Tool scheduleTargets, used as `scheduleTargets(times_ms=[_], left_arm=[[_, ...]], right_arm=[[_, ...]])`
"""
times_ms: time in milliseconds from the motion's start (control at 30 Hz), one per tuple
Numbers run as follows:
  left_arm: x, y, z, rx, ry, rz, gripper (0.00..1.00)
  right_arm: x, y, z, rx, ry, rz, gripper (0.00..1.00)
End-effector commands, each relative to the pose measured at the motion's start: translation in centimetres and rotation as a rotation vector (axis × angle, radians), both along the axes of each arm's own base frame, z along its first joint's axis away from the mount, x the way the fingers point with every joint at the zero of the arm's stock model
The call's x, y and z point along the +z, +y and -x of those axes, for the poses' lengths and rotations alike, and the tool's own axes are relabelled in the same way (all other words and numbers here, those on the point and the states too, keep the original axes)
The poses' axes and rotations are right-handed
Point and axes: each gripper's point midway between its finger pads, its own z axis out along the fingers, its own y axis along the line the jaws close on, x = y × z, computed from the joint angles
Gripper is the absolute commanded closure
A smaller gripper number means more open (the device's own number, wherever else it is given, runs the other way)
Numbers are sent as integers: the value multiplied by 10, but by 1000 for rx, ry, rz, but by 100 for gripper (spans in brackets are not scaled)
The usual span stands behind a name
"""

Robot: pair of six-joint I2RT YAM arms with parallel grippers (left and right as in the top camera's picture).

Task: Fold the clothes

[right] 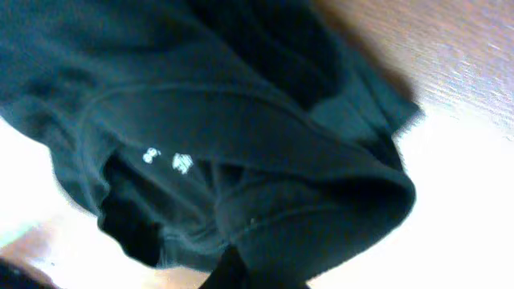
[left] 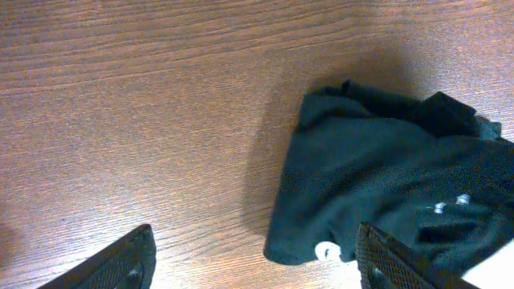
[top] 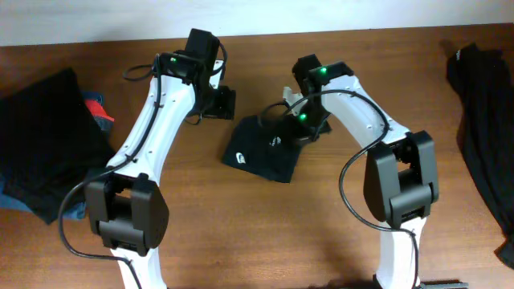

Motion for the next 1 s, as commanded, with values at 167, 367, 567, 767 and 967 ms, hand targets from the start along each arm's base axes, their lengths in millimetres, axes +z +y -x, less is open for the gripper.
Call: scheduleTargets(times_ms=[167,367,567,767,967], left_arm=[[0,3,-2,-3,-4,-9,21],[0,3,-2,-3,-3,-9,21],[1,2,-3,-3,-9,-8,20],[1,12,-7,14,-28,-61,17],[0,12,-6,14,-23,-63,16]], right_arm=[[-6,-48,25,-64,133,125,52],[-6,-45,31,-53,152,117,64],[41,-28,43,-50,123,-7,63],[50,-4,8,-20,-46,-153,63],[26,24,-25,-23,-125,-293,62]])
